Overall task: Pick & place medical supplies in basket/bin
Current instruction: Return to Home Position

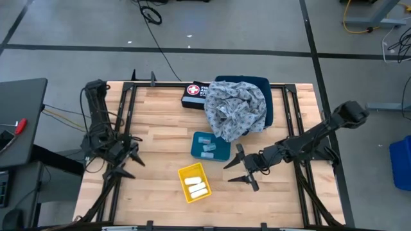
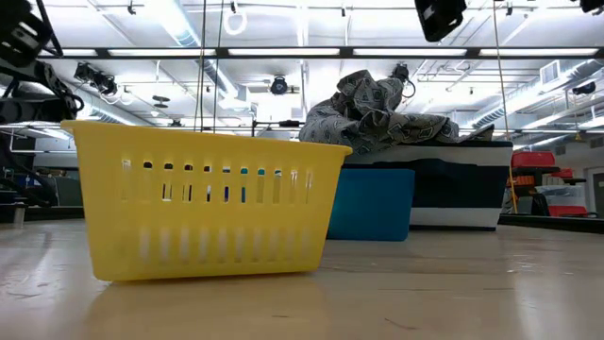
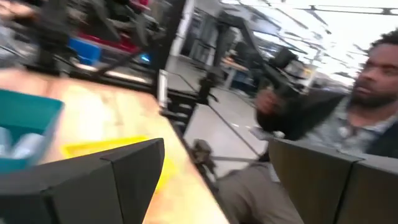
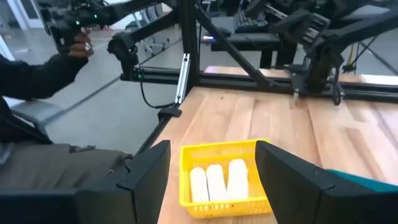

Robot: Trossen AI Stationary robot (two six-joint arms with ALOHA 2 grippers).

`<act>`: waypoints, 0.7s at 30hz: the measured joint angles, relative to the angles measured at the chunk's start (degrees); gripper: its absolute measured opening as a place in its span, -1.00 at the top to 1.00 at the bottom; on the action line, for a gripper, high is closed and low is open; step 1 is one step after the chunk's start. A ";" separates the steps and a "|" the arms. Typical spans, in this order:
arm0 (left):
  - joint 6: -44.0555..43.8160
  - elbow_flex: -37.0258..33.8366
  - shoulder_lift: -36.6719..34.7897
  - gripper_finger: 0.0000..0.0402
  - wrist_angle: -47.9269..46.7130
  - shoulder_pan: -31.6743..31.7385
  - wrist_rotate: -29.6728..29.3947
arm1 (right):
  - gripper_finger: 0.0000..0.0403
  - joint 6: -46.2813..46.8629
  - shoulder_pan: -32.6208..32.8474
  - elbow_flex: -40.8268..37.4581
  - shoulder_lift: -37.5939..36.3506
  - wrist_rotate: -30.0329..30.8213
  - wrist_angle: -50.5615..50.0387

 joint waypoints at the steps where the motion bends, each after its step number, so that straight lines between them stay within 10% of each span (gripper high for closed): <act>1: -0.81 0.00 0.58 -0.46 0.48 0.00 1.11 | -0.21 0.07 -0.03 0.01 -0.56 0.01 -0.92; 16: 2.63 -0.09 6.00 -0.46 2.79 1.95 -3.20 | -0.21 -6.40 4.23 0.05 -11.75 1.06 -8.23; 21: 7.68 -4.82 5.94 -0.46 12.96 9.31 7.20 | -0.21 -6.37 6.79 -2.85 -17.49 5.98 -10.16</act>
